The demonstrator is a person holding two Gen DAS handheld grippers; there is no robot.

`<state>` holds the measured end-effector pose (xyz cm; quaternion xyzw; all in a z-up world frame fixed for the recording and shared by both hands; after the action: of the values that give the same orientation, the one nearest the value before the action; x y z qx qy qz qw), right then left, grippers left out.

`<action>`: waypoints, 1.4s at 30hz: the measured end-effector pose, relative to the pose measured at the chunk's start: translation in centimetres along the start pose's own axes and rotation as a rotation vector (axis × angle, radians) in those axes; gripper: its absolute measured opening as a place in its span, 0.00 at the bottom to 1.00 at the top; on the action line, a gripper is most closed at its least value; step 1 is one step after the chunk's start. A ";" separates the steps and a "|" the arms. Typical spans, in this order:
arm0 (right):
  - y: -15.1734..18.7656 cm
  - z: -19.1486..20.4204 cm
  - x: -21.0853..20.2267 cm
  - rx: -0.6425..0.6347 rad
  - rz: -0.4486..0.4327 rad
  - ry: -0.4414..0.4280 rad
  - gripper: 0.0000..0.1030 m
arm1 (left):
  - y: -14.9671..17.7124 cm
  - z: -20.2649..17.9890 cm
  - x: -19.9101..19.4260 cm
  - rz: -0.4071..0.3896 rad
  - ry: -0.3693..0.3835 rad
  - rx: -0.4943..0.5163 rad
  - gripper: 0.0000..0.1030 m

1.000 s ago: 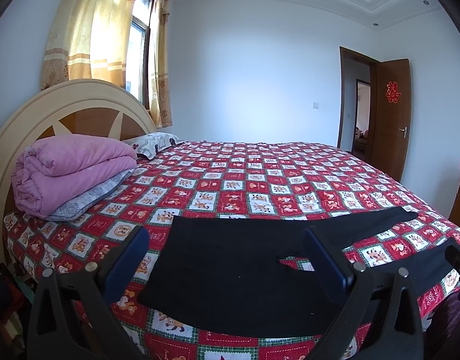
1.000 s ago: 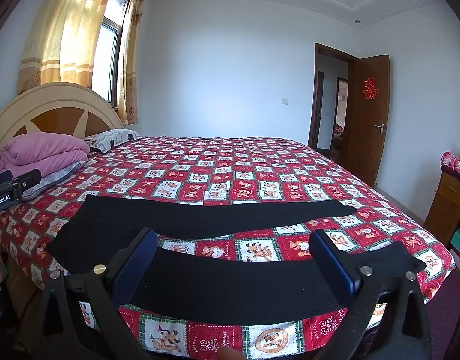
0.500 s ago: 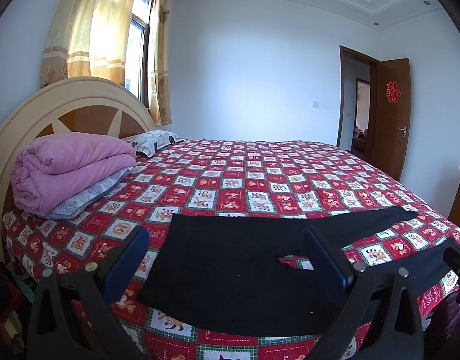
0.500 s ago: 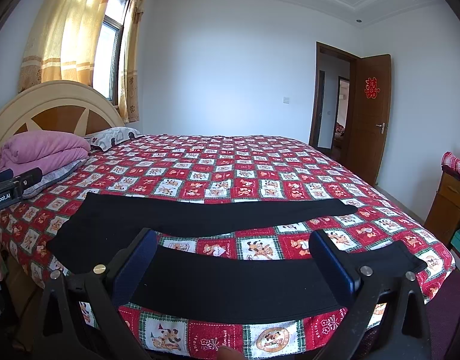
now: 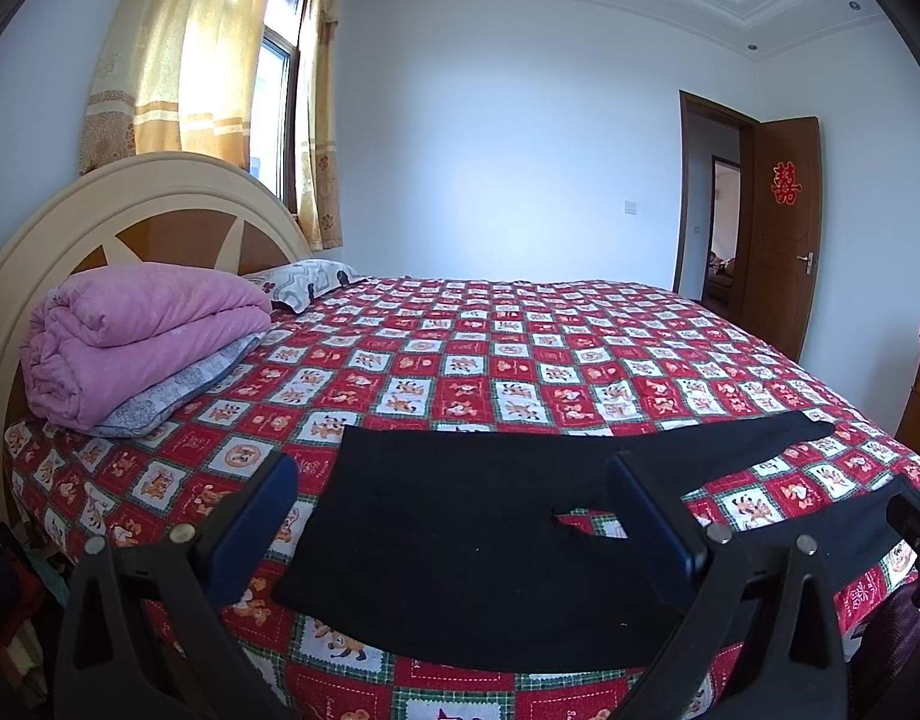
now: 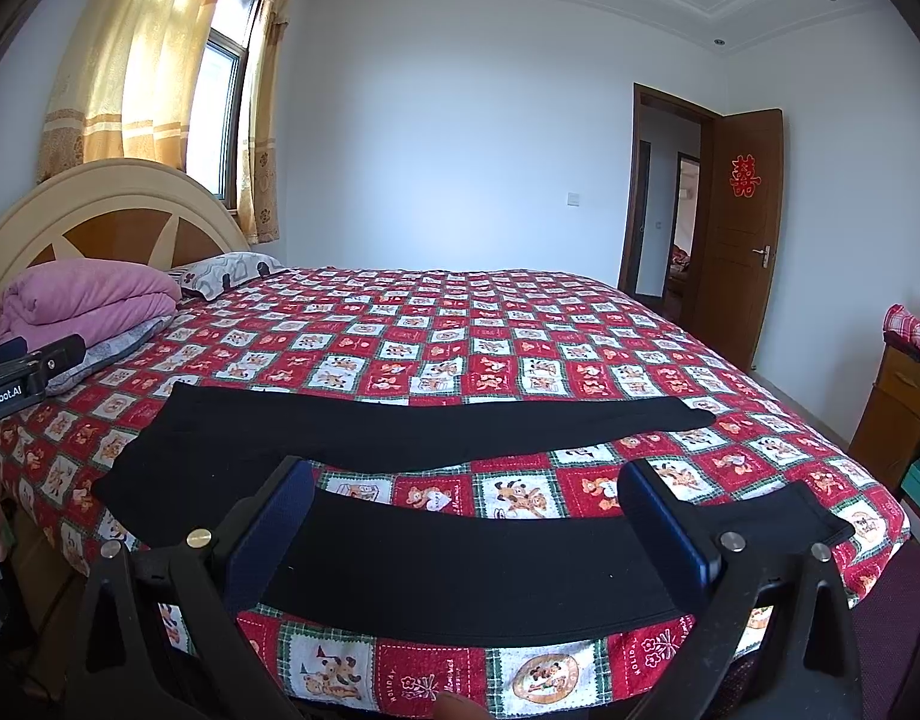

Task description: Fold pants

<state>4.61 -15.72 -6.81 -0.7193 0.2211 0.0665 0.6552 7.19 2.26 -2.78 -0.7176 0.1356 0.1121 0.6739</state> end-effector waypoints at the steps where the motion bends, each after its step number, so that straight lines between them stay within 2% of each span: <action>1: 0.0 0.0 0.0 0.000 0.000 0.001 0.99 | -0.1 0.0 0.0 -0.001 0.000 0.000 1.00; 14: 0.2 0.1 0.2 -0.005 0.004 -0.001 0.99 | 0.1 0.1 0.1 0.003 0.001 -0.001 1.00; 20: 0.6 0.1 0.8 -0.011 0.014 0.007 0.99 | 1.5 0.4 1.6 0.028 -0.005 0.000 1.00; 24: 1.6 0.1 2.2 -0.017 0.045 0.003 0.99 | 2.6 3.5 4.6 0.070 -0.072 -0.002 1.00; 29: 3.9 -0.4 4.8 -0.020 0.112 -0.007 0.99 | 4.8 9.6 9.3 0.164 -0.161 -0.083 1.00; 32: 5.4 -0.5 6.5 -0.028 0.149 -0.010 0.99 | 5.8 13.0 12.7 0.226 -0.167 -0.171 1.00; 34: 6.5 -0.5 7.7 -0.031 0.180 -0.014 0.99 | 5.9 14.2 14.9 0.254 -0.167 -0.185 1.00; 37: 8.3 -0.7 9.5 -0.014 0.231 -0.024 0.99 | 5.4 15.1 18.8 0.287 -0.166 -0.148 0.97; 38: 8.8 -0.8 10.1 -0.007 0.250 -0.027 0.99 | 5.2 15.0 20.1 0.304 -0.160 -0.121 0.93; 39: 9.2 -1.0 10.4 -0.002 0.262 -0.030 0.99 | 5.0 15.1 21.6 0.322 -0.148 -0.109 0.88; 42: 10.0 -1.8 11.5 0.010 0.285 -0.015 0.99 | 4.4 14.9 25.5 0.362 -0.088 -0.085 0.81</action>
<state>10.50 -20.55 -20.20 -0.6767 0.3165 0.1635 0.6444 29.91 15.73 -16.61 -0.7036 0.2278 0.2684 0.6173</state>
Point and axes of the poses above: each gripper's, at about its wrist camera, not at the fingertips, and x roughly the way its jaws point, z to its left, y to its underside, the point moved 8 cm from there along x, roughly the way its jaws point, and after that the axes turned 6 degrees about y, right-handed, at the moved point
